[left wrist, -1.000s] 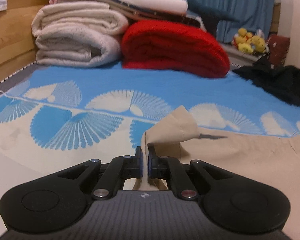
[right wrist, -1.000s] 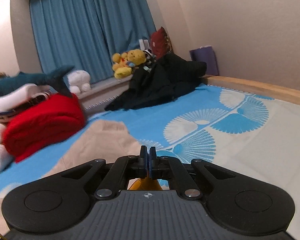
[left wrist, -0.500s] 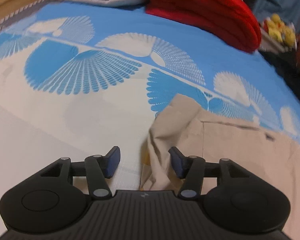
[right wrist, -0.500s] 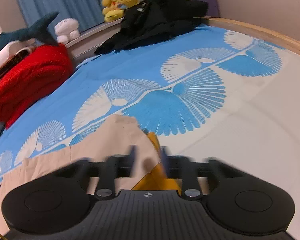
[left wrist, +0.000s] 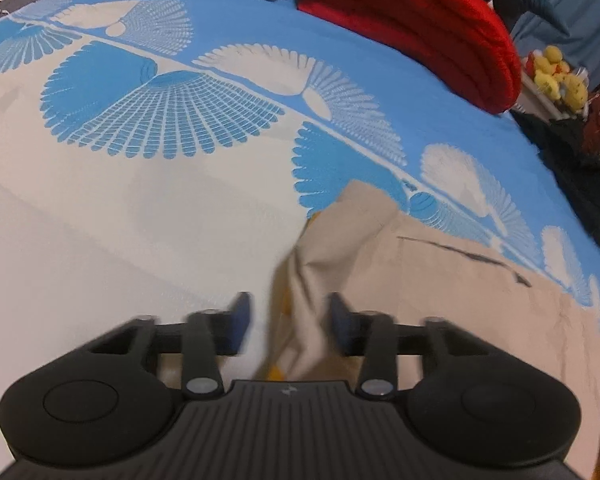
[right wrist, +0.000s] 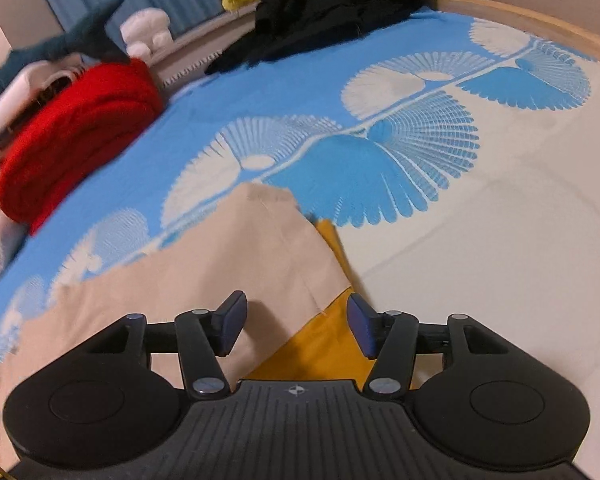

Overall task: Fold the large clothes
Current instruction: 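Lift the jacket edge with both tools and lay it flat, then release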

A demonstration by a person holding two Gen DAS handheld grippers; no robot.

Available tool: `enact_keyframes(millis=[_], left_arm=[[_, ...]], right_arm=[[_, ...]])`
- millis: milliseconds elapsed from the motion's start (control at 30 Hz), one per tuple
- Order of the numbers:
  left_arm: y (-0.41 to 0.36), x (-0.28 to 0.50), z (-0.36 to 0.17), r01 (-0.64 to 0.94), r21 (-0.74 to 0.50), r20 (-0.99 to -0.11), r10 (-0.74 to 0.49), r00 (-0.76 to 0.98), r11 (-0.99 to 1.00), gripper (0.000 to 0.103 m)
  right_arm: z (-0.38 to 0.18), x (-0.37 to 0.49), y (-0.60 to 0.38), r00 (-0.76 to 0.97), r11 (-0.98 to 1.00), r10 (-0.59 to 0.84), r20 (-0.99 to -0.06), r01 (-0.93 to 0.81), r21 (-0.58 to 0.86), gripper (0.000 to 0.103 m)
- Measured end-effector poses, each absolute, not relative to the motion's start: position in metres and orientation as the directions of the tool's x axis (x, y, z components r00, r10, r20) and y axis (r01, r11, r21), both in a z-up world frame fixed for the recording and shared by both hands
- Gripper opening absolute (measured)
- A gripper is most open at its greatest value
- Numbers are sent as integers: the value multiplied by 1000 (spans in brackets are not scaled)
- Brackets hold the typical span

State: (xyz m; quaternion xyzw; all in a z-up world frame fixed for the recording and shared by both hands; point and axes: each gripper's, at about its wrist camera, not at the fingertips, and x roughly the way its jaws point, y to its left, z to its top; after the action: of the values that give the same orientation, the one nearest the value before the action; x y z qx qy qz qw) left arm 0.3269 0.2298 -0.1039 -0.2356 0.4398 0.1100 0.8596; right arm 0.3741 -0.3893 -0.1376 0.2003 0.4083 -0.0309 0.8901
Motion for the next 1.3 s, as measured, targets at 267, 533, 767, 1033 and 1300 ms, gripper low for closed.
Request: enact_keyframes(millis=[267,533,767,1033,1300], left_arm=[[210,329,-72,-314,-255,-694,54,718,914,4],[188,342,-57,-245,-218,-637,53,769,945,20],[215,346,-84,-352,-278,-761,18,648,894,43],[217,349,-88,-321,-305,-741,-12,671,897,5],[189,358,-82,-277,-179,-642,102,760,944,4]], right_arm=[[-121,371,-369,728,968,80,-681,107,228,0],[-109,367,-409,793,906,-30,-608,279,319,5],[-137,397,-395,717,933,79,-693,192,304,66],[-129,400,-392,771,945,12,-637,200,260,0],[-102,386,-402,840,922,-227,-494,348,169,0]])
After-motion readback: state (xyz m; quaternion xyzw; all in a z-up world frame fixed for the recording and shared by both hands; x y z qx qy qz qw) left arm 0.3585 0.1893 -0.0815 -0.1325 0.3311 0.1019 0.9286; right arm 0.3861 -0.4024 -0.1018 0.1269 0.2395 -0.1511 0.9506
